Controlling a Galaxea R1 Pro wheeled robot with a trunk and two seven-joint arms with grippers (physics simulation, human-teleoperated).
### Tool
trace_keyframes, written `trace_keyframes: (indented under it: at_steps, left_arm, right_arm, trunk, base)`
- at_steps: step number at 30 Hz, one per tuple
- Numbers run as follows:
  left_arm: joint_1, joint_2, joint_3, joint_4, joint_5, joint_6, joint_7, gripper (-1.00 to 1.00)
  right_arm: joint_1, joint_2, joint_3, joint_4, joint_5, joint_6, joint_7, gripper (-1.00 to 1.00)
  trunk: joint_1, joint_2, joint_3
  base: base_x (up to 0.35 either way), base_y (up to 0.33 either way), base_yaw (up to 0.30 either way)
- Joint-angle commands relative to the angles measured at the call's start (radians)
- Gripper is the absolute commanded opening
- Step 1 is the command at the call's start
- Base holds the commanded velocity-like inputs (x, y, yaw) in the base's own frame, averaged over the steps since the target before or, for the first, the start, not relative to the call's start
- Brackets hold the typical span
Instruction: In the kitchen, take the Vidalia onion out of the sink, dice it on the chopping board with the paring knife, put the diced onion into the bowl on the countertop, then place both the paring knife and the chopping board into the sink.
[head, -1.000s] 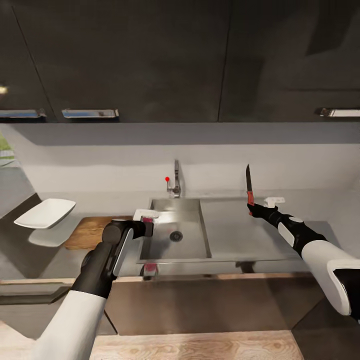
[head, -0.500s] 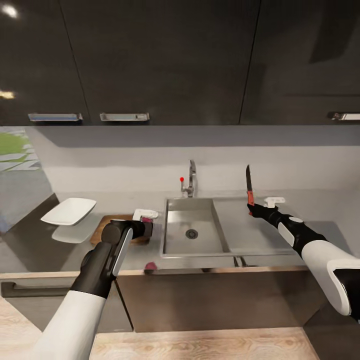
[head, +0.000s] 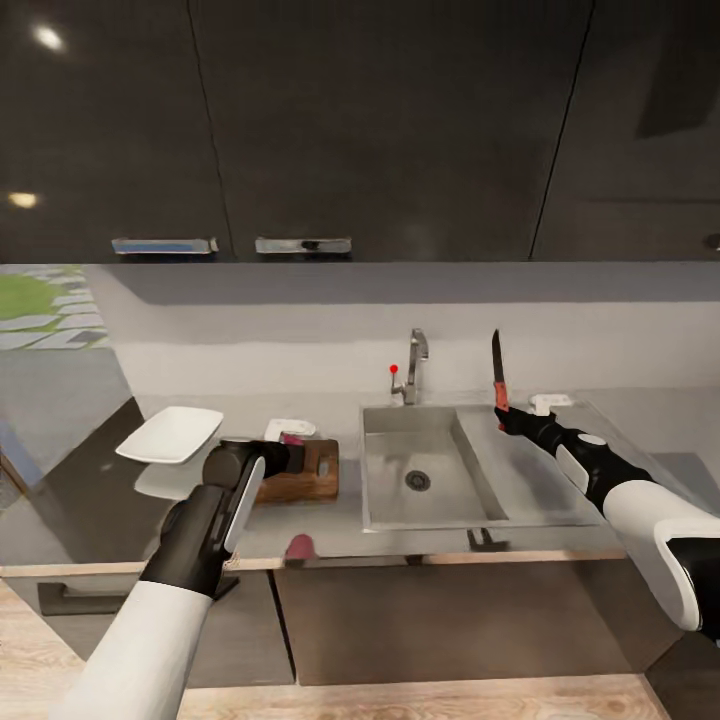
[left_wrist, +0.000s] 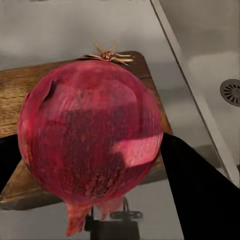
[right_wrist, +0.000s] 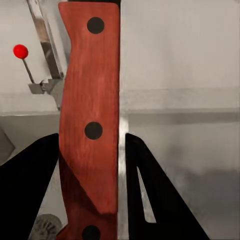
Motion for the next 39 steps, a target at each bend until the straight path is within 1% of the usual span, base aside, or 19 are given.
trace_keyframes:
  at_steps: [1, 5, 10, 16, 30, 39]
  left_arm:
    - [-0.001, 0.000, 0.000, 0.000, -0.004, 0.004, -0.006, -1.00]
    - [-0.001, 0.000, 0.000, 0.008, -0.003, 0.003, -0.006, -1.00]
    - [-0.001, 0.000, 0.000, 0.041, -0.003, 0.001, -0.006, -1.00]
    - [-0.001, 0.000, 0.000, 0.054, -0.003, 0.000, -0.006, -1.00]
    - [-0.001, 0.000, 0.000, 0.126, -0.002, -0.006, -0.007, -1.00]
    - [-0.001, 0.000, 0.000, 0.133, -0.002, -0.006, -0.007, -1.00]
  right_arm:
    - [-0.002, -0.001, 0.008, 0.002, -0.010, -0.004, 0.002, -1.00]
    - [-0.002, -0.001, 0.008, 0.002, -0.010, -0.004, 0.002, -1.00]
    - [-0.002, -0.001, 0.008, 0.002, -0.010, -0.004, 0.002, -1.00]
    - [-0.002, -0.001, 0.008, 0.002, -0.010, -0.004, 0.002, -1.00]
    - [-0.002, -0.002, 0.008, 0.002, -0.010, -0.004, 0.003, -1.00]
    - [-0.002, -0.002, 0.008, 0.002, -0.011, -0.004, 0.003, -1.00]
  trunk:
    - [0.001, -0.002, -0.001]
    - [0.001, -0.002, 0.006]
    - [0.001, -0.002, 0.012]
    - [0.001, -0.002, 0.015]
    - [0.001, -0.002, 0.013]
    - [0.001, -0.002, 0.007]
  base:
    - [0.147, 0.274, 0.000]
    - [0.174, 0.263, 0.000]
    - [0.239, 0.186, 0.000]
    - [0.094, 0.023, 0.000]
    - [0.053, 0.001, 0.000]
    - [0.000, 0.000, 0.030]
